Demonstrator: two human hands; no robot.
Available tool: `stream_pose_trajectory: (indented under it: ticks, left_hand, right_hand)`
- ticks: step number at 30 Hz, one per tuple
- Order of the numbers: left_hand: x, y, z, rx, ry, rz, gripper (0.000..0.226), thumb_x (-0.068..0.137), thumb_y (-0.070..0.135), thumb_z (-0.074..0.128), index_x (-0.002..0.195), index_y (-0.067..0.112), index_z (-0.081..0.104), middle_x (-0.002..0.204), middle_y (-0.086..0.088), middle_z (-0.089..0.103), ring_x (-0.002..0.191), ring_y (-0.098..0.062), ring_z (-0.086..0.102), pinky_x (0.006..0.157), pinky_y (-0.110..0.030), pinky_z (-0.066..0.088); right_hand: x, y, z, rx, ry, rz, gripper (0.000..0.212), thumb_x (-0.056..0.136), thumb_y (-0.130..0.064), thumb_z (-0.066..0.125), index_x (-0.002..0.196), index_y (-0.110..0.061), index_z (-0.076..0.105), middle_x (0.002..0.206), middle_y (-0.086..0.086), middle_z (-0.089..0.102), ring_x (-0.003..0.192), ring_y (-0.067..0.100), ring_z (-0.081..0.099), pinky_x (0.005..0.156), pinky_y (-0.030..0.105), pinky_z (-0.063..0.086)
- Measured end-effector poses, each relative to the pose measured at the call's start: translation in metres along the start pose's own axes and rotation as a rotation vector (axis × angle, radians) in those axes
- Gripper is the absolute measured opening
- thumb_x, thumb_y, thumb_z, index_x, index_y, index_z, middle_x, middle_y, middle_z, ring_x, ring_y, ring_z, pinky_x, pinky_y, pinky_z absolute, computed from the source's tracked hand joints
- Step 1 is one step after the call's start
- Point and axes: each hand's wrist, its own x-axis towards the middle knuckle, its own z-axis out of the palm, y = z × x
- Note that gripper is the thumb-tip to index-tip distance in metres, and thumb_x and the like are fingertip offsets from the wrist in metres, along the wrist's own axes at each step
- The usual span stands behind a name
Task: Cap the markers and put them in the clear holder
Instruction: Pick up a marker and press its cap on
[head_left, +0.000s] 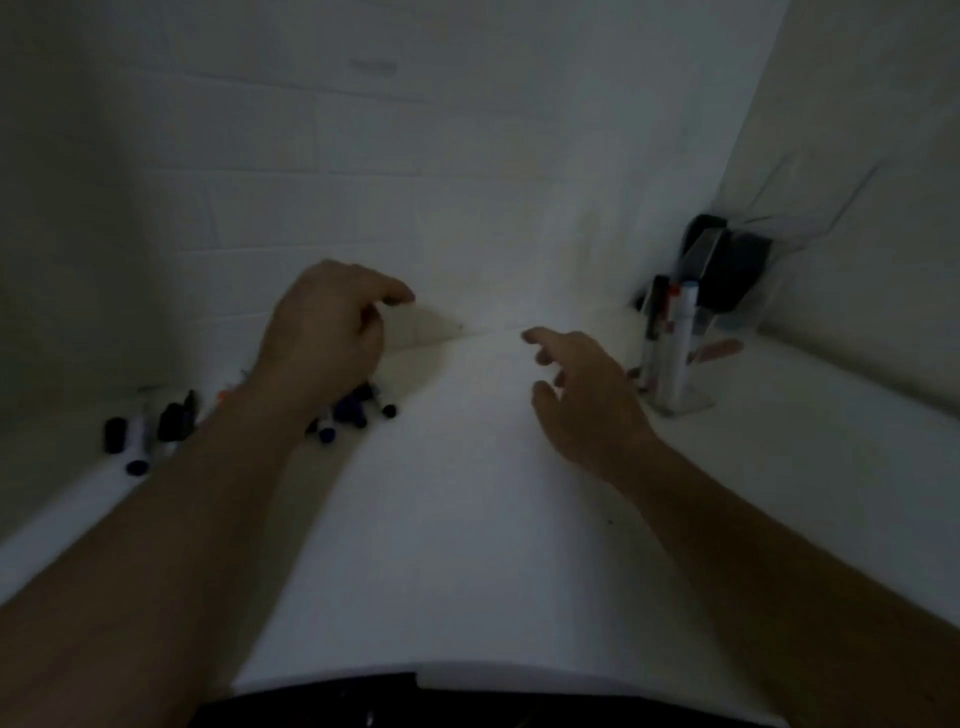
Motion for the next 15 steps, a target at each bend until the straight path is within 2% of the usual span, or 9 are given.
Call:
stream_pose_trajectory:
  ticks: [2,4,6,8,10,12,13,15]
  left_hand:
    - [-0.001,-0.019,-0.013,0.054,-0.015,-0.139,0.057,0.079,-0.013,0.044,0.111,0.023,0.074,0.120,-0.007,0.069,0.114,-0.028,0.058,0.099,-0.034,0.043]
    - [-0.001,-0.035,-0.023,0.076,-0.004,-0.251,0.060,0.081,-0.015,0.040,0.111,0.024,0.074,0.127,-0.010,0.065,0.117,-0.028,0.058,0.100,-0.033,0.045]
    - [-0.002,-0.042,-0.026,0.082,-0.008,-0.300,0.060,0.081,-0.015,0.039,0.111,0.023,0.074,0.131,-0.012,0.062,0.117,-0.030,0.058,0.097,-0.032,0.048]
    - [-0.002,-0.044,-0.023,0.090,-0.033,-0.314,0.061,0.079,-0.016,0.039,0.111,0.022,0.074,0.130,-0.013,0.062,0.117,-0.029,0.057,0.095,-0.027,0.043]
    - [-0.002,-0.049,-0.019,0.088,-0.061,-0.322,0.061,0.078,-0.015,0.041,0.112,0.023,0.074,0.129,-0.011,0.063,0.119,-0.028,0.056,0.093,-0.024,0.039]
    - [-0.003,-0.054,-0.014,0.073,-0.080,-0.329,0.061,0.079,-0.015,0.040,0.111,0.026,0.073,0.130,-0.010,0.062,0.120,-0.026,0.055,0.095,-0.025,0.042]
    - [-0.004,-0.055,-0.012,0.064,-0.086,-0.339,0.061,0.080,-0.014,0.040,0.112,0.026,0.073,0.130,-0.009,0.062,0.120,-0.026,0.055,0.096,-0.026,0.044]
    - [-0.006,-0.054,-0.009,0.047,-0.104,-0.353,0.061,0.081,-0.015,0.039,0.112,0.025,0.073,0.131,-0.008,0.061,0.120,-0.025,0.055,0.098,-0.030,0.048]
  right_hand:
    - [0.004,-0.021,0.028,0.077,-0.108,-0.058,0.055,0.089,-0.012,0.061,0.142,-0.024,0.051,0.120,-0.002,0.059,0.091,0.009,0.053,0.093,0.032,0.051]
    - [0.008,-0.040,0.048,0.114,-0.224,-0.122,0.054,0.093,-0.015,0.061,0.145,-0.022,0.050,0.131,0.004,0.058,0.101,0.017,0.058,0.099,0.032,0.048]
    - [0.014,-0.054,0.063,0.142,-0.297,-0.158,0.051,0.096,-0.019,0.061,0.146,-0.021,0.049,0.136,0.007,0.056,0.111,0.021,0.059,0.102,0.030,0.046]
    - [0.026,-0.065,0.075,0.162,-0.324,-0.177,0.048,0.098,-0.022,0.059,0.145,-0.020,0.051,0.135,0.010,0.057,0.113,0.023,0.059,0.099,0.025,0.043]
    - [0.038,-0.071,0.088,0.154,-0.344,-0.219,0.038,0.100,-0.021,0.055,0.138,-0.020,0.059,0.125,0.013,0.062,0.108,0.024,0.061,0.095,0.026,0.045]
    - [0.043,-0.071,0.100,0.132,-0.344,-0.272,0.028,0.101,-0.018,0.049,0.121,-0.015,0.069,0.103,0.014,0.069,0.088,0.025,0.064,0.082,0.033,0.052]
    - [0.043,-0.069,0.105,0.098,-0.323,-0.296,0.027,0.101,-0.017,0.048,0.113,-0.012,0.072,0.092,0.014,0.069,0.078,0.024,0.063,0.075,0.034,0.051]
    - [0.039,-0.067,0.114,-0.005,-0.234,-0.301,0.027,0.100,-0.018,0.050,0.099,-0.005,0.073,0.081,0.014,0.067,0.070,0.027,0.061,0.072,0.037,0.049]
